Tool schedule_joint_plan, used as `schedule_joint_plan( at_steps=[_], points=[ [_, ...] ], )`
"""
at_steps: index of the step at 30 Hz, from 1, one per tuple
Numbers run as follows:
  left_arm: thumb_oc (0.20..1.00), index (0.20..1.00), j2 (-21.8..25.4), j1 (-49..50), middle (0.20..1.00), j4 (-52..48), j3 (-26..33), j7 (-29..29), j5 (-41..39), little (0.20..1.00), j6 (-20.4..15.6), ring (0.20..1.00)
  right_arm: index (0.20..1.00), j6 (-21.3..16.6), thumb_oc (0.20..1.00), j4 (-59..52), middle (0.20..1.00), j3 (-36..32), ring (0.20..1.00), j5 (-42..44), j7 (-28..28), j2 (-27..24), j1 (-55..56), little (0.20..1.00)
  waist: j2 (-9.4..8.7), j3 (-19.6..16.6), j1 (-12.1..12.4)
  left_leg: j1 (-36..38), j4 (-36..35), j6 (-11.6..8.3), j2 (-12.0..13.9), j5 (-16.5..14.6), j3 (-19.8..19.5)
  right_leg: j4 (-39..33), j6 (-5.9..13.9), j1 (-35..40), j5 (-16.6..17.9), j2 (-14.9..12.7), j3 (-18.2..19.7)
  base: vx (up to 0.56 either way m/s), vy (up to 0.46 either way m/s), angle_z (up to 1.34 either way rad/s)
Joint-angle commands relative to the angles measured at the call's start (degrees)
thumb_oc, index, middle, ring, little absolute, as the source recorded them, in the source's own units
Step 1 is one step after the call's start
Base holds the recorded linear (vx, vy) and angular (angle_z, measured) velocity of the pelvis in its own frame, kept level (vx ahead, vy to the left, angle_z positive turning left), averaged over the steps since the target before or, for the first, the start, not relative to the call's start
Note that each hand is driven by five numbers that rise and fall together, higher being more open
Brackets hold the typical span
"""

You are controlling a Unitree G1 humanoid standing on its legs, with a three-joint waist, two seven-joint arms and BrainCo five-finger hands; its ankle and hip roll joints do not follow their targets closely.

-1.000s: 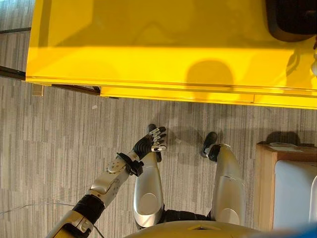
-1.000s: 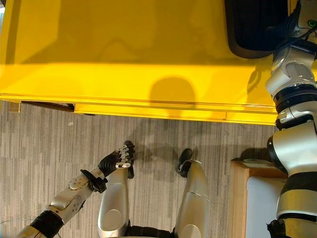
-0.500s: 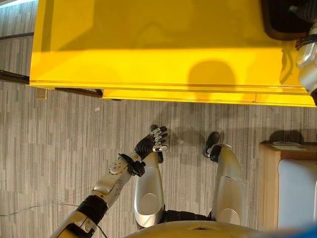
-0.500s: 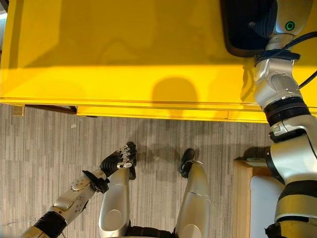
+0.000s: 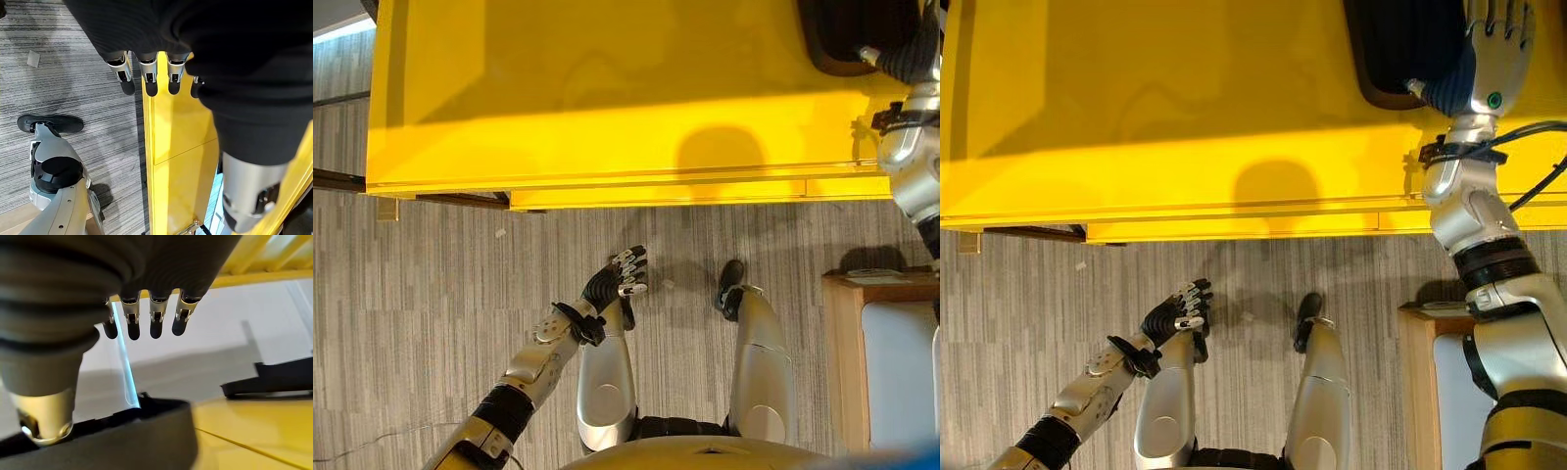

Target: Move parts from the plastic box to the shelf.

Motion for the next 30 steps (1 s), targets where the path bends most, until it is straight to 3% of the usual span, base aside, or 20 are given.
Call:
schedule_joint_plan(
  at_steps=[1,4,6,11,15,17,25,30],
  points=[
    [1.0,1.0,-1.28,2.77,1.0,-0.6,-0.47,0.4,0.4,1.0,-2.92,1.0,1.0,-3.86,1.0,-3.3,1.0,-4.42,1.0,1.3,-2.95,-0.43,-1.47,1.0,-1.45,-0.78,-0.75,1.05,6.95,3.34,-0.83,-7.76,2.9,-2.2,2.25,4.21,-2.46,3.33,1.1,0.02,0.034,-0.08],
    [1.0,1.0,-2.23,2.57,1.0,-0.37,-0.64,1.77,-0.13,1.0,-3.01,1.0,1.0,-7.01,1.0,-7.37,1.0,-7.63,1.0,4.91,-3.74,0.98,1.02,1.0,-1.41,-0.78,-1.34,1.93,6.41,3.34,-1.07,-7.87,3.09,-2.86,2.36,4.91,-2.33,3.59,1.57,0.01,0.04,-0.07],
    [1.0,1.0,-2.49,2.49,1.0,-0.39,-0.26,1.72,0.21,1.0,-2.76,1.0,1.0,-9.28,1.0,-10.96,1.0,-9.67,1.0,1.38,0.16,1.85,3.23,1.0,-1.48,-0.78,-1.77,2.32,6.33,3.37,-1.25,-8.09,3.19,-3.02,2.53,5.19,-2.26,3.58,1.91,0.01,0.032,0.0],
    [1.0,1.0,-2.75,2.87,1.0,-0.54,0.44,1.4,0.79,1.0,-2.34,1.0,1.0,-8.71,1.0,-13.55,1.0,-7.23,1.0,-2.36,5.28,0.76,4.33,1.0,-1.56,-0.78,-1.82,2.77,6.32,3.42,-1.41,-8.05,3.26,-3.81,2.57,5.84,-1.91,3.71,2.03,0.0,0.0,0.0],
    [1.0,1.0,-2.15,3.02,1.0,-0.55,1.18,0.73,0.35,1.0,-2.49,1.0,1.0,-13.25,1.0,-14.79,1.0,-4.97,1.0,-3.25,9.73,-0.36,3.57,1.0,-1.72,-0.78,-1.72,3.18,6.42,3.56,-1.52,-8.32,3.26,-4.18,2.72,6.35,-1.71,3.46,1.93,0.0,0.0,0.0],
    [1.0,1.0,-1.53,3.13,1.0,-0.65,1.75,0.08,0.27,1.0,-2.05,1.0,1.0,-14.53,1.0,-16.73,1.0,-2.95,1.0,-5.04,15.42,-1.66,3.89,1.0,-1.89,-0.78,-1.69,3.27,6.53,3.48,-1.61,-8.17,3.09,-4.23,2.87,6.58,-1.63,3.42,1.81,0.0,0.0,0.0],
    [1.0,1.0,0.12,4.04,1.0,-1.32,2.99,-0.36,0.1,1.0,-1.23,1.0,1.0,-10.22,1.0,-18.45,1.0,4.07,1.0,-2.06,24.3,-5.05,4.5,1.0,-3.21,-0.78,-1.54,2.52,7.4,3.86,-1.47,-8.69,3.14,-4.08,2.83,6.36,-1.39,3.34,1.77,0.0,0.0,0.0],
    [1.0,1.0,0.71,4.0,1.0,-1.88,2.98,0.23,0.0,1.0,-0.86,1.0,1.0,-4.92,1.0,-14.2,1.0,7.56,1.0,-2.48,25.02,-5.12,2.53,1.0,-3.75,-0.78,-1.15,1.96,7.4,3.93,-1.39,-8.52,3.09,-4.36,2.69,6.11,-1.06,3.73,1.8,0.0,0.0,0.0]
  ],
)
